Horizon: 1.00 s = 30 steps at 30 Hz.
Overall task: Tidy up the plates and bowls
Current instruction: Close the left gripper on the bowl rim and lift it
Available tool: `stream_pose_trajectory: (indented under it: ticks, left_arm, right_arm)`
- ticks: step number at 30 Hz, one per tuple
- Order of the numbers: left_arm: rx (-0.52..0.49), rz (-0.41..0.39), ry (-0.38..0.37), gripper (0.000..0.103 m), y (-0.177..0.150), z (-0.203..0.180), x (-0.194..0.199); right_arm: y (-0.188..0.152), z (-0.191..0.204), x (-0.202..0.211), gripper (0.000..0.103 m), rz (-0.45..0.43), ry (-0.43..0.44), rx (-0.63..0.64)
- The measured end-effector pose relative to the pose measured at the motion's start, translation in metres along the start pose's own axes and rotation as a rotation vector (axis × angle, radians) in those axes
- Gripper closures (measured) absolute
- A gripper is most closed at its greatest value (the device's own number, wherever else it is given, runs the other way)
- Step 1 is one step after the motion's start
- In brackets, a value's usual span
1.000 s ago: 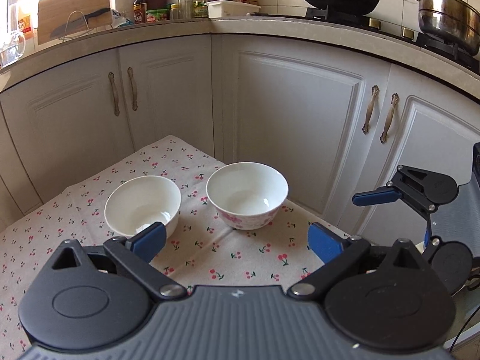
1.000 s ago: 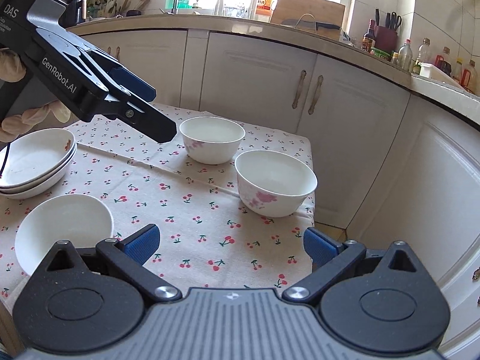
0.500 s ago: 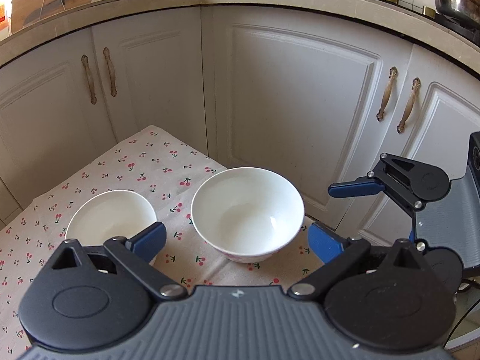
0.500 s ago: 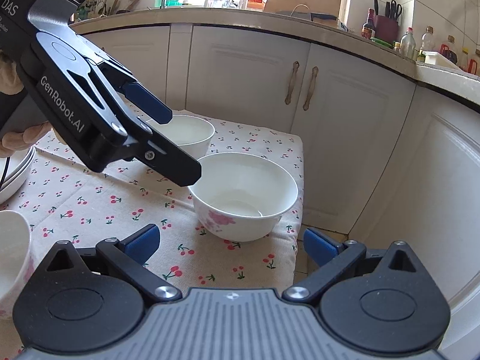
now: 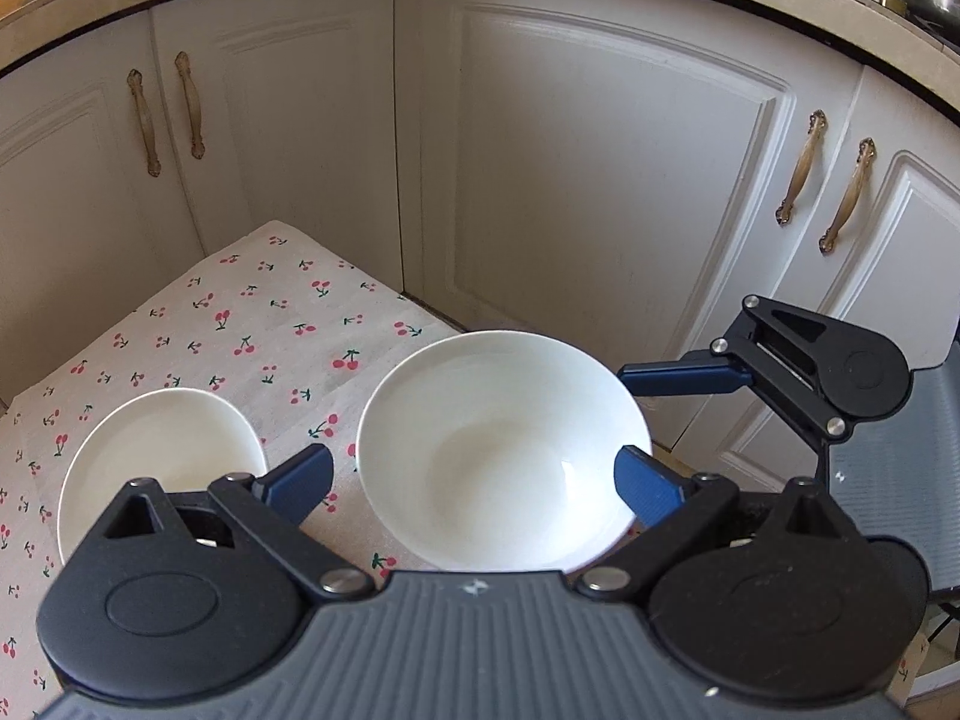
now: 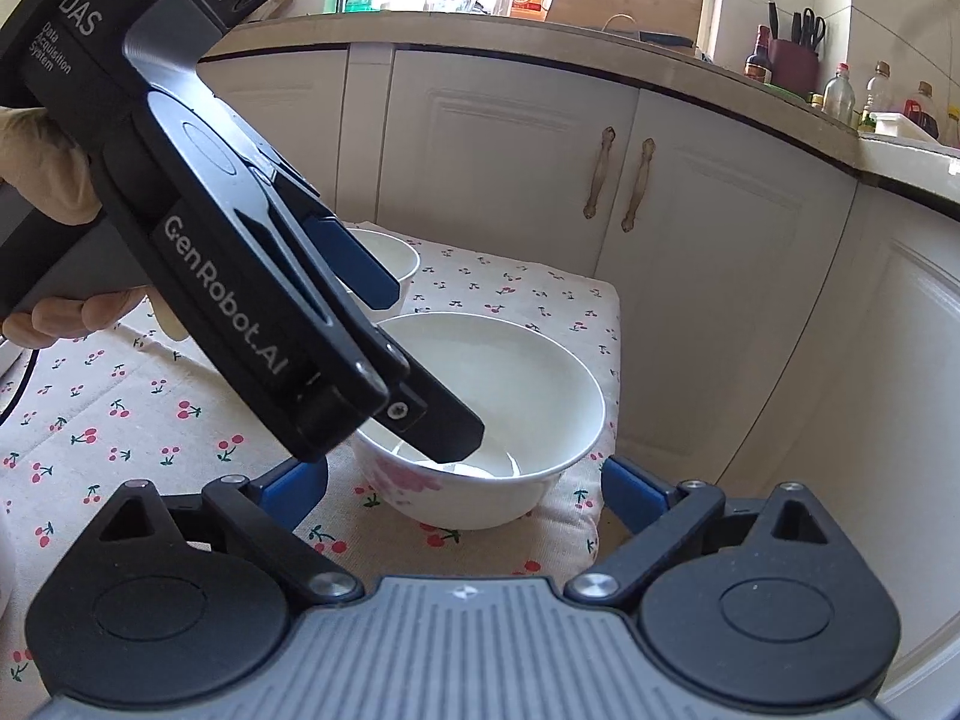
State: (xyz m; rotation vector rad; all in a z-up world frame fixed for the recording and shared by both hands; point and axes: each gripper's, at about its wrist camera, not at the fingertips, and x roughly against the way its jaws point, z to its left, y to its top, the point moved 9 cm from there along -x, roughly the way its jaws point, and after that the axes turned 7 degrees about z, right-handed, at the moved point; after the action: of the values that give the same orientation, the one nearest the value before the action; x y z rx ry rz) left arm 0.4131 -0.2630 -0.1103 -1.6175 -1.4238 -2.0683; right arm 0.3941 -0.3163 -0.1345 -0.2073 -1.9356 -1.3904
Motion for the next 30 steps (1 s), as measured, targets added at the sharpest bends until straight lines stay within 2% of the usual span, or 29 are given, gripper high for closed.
stream_pose_trajectory:
  ticks: [15, 30]
  left_arm:
    - [-0.025, 0.037, -0.028, 0.011, 0.008, 0.001, -0.017]
    - [-0.027, 0.048, -0.044, 0.011, 0.009, 0.002, -0.022]
  right_arm:
    - [0.0, -0.003, -0.002, 0.014, -0.002, 0.024, -0.002]
    - [0.004, -0.007, -0.002, 0.014, 0.005, 0.056, -0.038]
